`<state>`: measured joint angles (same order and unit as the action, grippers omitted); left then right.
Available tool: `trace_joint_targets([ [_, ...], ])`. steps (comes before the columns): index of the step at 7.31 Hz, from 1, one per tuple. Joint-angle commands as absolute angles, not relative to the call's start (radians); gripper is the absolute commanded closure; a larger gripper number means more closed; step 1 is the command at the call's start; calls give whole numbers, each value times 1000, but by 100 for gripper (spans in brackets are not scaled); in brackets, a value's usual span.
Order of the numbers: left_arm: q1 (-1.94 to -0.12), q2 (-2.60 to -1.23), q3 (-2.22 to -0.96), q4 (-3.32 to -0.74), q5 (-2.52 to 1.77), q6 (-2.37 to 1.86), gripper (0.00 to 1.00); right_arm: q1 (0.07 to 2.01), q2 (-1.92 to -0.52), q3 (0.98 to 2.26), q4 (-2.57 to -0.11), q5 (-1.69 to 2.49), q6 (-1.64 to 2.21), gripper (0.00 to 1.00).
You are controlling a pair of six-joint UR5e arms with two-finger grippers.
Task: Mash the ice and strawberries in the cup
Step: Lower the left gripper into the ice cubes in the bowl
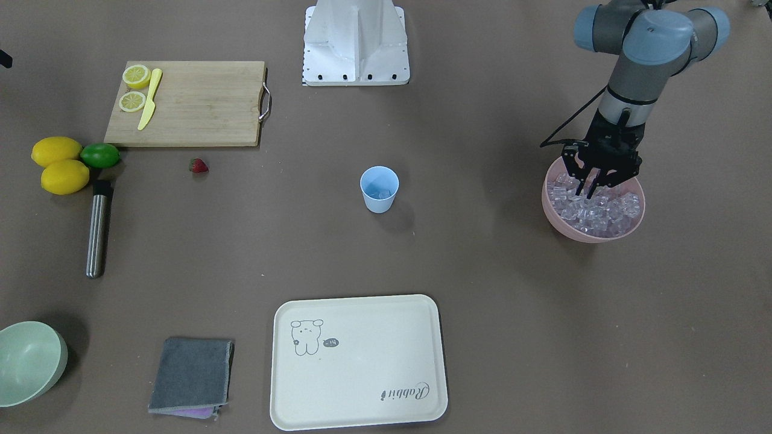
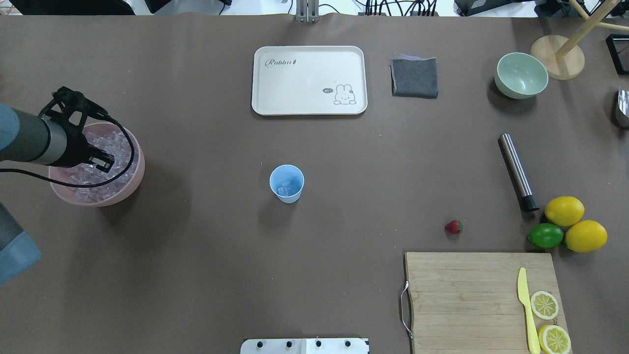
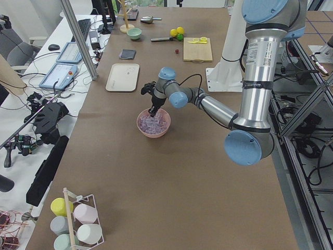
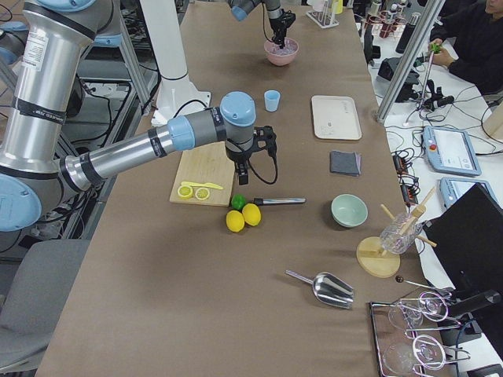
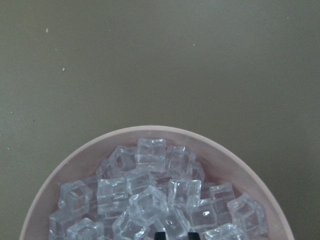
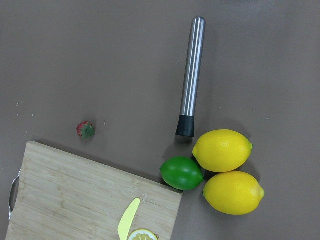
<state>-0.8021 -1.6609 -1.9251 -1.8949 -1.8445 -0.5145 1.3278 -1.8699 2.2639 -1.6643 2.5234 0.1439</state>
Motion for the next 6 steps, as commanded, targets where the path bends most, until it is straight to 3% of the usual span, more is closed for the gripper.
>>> trace_joint_targets([
  [1, -813, -1707, -1908, -1875, -1856, -515, 69, 1327, -1871, 2263, -1664, 2525, 146, 0],
  [2, -811, -1706, -1904, -1875, -1847, -526, 49, 1327, -1871, 2263, -1664, 2525, 146, 0],
  [6, -802, -1697, -1901, -1875, -1815, -531, 41, 1327, -1871, 2261, -1666, 2525, 146, 0],
])
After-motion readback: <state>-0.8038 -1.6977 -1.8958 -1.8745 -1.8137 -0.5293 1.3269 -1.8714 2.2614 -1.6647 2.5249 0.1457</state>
